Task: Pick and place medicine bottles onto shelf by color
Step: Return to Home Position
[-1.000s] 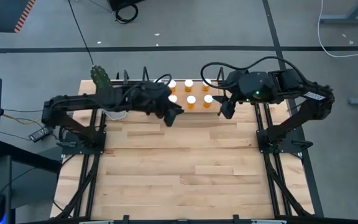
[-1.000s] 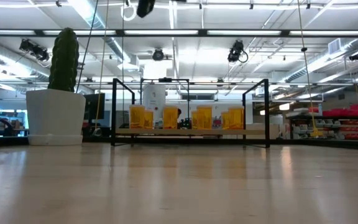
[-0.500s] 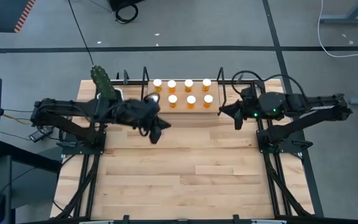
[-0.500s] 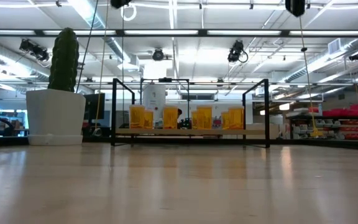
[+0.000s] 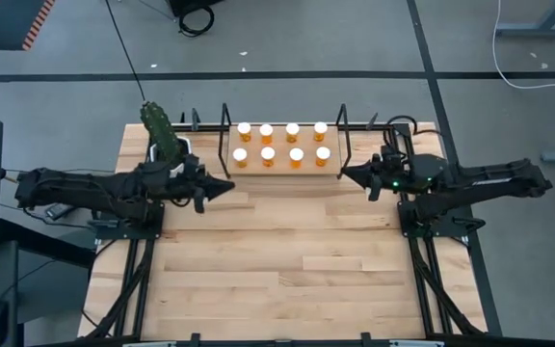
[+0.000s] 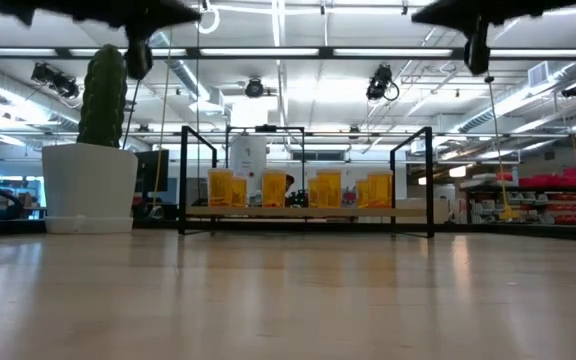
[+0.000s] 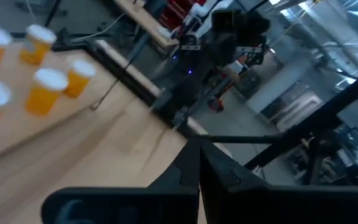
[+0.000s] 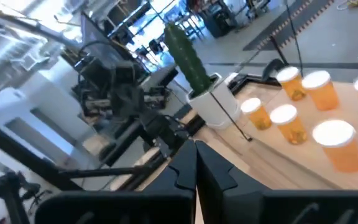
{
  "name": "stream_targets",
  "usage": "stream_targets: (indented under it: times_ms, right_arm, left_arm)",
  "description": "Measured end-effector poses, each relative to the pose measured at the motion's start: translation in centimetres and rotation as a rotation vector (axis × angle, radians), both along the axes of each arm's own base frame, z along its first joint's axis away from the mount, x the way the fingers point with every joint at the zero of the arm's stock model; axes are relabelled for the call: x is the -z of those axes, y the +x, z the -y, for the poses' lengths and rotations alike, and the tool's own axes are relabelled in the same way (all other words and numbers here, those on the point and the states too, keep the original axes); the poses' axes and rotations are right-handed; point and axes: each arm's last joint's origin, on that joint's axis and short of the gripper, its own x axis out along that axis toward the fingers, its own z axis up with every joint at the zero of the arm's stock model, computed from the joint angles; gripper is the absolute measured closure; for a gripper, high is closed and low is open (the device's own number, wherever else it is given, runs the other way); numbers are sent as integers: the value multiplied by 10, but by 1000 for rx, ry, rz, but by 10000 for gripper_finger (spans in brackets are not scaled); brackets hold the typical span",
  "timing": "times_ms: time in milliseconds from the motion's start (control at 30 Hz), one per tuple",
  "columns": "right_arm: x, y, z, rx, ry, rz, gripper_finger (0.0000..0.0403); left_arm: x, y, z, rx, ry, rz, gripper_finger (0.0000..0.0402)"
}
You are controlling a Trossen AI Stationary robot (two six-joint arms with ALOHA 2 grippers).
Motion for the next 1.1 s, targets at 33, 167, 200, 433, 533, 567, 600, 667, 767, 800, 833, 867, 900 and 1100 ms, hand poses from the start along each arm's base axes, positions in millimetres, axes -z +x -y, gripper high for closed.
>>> stream_targets:
  times_ms: [33,167,200,433,533,567,600,667,767,800,833,867,900,1100]
  right_arm:
    - [7,-1,2,6,6,-1,398]
    - [39,0,10,8,19,-19,398]
    - [45,-1,12,8,20,-4,398]
    - [82,-8,21,-23,85,143,398]
    - [91,-11,22,-48,115,194,398]
    - [94,-12,23,-51,117,206,398]
    - [96,-13,23,-52,116,210,398]
    - [103,-14,24,-41,117,190,398]
    - [114,-17,26,-27,107,165,398]
    - [117,-18,27,-25,103,163,398]
    - [120,-20,28,-25,99,167,398]
    - [122,-21,29,-27,95,177,399]
    - [124,-22,29,-28,92,187,399]
    - [123,-23,33,-78,115,198,399]
  left_arm:
    - [10,-3,-1,-5,-1,-7,400]
    - [43,-14,-1,-7,7,10,401]
    - [49,-16,-1,-13,8,44,401]
    - [83,-40,-3,-28,-62,298,401]
    - [94,-49,-4,-48,-90,354,401]
    - [93,-50,-4,-49,-87,365,401]
    - [93,-50,-4,-53,-82,348,401]
    - [94,-51,-4,-60,-64,343,401]
    - [95,-51,-4,-64,-24,332,401]
    - [95,-51,-4,-66,-4,328,401]
    - [95,-51,-4,-67,8,322,401]
    - [96,-51,-4,-68,20,314,401]
    - [97,-50,-4,-68,23,301,401]
    - [102,-49,-4,-52,26,244,401]
